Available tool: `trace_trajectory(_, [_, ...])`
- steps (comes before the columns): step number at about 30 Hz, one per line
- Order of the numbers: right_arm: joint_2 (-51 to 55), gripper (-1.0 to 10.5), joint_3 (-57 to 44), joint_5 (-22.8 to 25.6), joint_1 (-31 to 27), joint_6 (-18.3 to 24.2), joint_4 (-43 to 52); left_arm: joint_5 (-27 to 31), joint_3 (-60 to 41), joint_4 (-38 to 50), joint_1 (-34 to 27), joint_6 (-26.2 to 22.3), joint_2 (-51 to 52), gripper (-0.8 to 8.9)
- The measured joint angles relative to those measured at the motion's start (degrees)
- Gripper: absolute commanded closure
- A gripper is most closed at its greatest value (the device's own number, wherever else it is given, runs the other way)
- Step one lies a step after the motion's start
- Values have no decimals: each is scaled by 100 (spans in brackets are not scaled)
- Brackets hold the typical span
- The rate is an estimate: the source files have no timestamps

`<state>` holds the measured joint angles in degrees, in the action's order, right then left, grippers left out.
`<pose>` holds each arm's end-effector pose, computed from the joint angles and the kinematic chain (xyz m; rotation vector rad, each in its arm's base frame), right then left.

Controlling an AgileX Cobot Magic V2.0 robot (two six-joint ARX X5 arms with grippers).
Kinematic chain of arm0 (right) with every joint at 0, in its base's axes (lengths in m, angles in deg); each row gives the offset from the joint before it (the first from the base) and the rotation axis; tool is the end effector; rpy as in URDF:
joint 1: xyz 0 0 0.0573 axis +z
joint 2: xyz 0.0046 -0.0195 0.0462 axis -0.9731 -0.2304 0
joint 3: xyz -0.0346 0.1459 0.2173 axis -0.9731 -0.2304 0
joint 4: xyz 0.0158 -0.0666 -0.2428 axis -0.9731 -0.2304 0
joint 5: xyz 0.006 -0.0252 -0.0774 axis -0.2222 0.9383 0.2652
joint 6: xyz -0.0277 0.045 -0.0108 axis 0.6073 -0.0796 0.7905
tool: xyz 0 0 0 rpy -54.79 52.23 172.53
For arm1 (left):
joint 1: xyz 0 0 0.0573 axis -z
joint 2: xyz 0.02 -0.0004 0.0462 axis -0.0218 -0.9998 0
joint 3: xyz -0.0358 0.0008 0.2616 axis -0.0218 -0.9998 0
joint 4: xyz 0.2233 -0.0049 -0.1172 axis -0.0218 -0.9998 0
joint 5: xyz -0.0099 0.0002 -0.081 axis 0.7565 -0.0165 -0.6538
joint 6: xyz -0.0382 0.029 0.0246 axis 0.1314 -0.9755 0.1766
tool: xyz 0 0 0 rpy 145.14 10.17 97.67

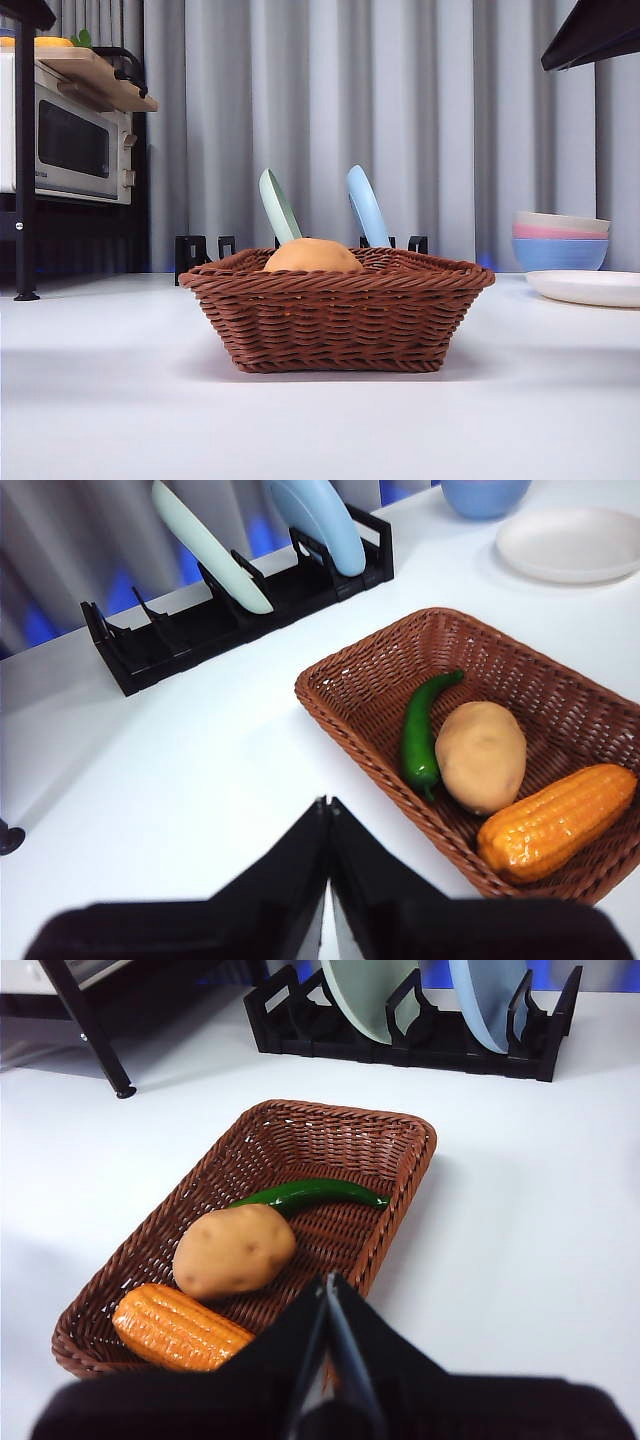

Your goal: Pick up the basket,pick up the corn from the table,pick up the potato from the table,pick up the cucumber from the table,put all items into the basket

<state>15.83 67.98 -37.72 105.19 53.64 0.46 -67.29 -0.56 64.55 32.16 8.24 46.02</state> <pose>0.1359 0.0754 0.2787 0.0386 0.3968 0.5159 0.1170 -0.0717 0.3021 0.2229 0.3219 -0.4334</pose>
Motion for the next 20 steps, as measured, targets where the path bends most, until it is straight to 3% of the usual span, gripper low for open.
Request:
trace_trajectory(15, [2,945,0,0,0,-74,0,0,0,-162,-2,22,-61,816])
trace_trajectory(20, [2,945,0,0,0,-74,-4,-42,-44,-175,-361,-77,431,817])
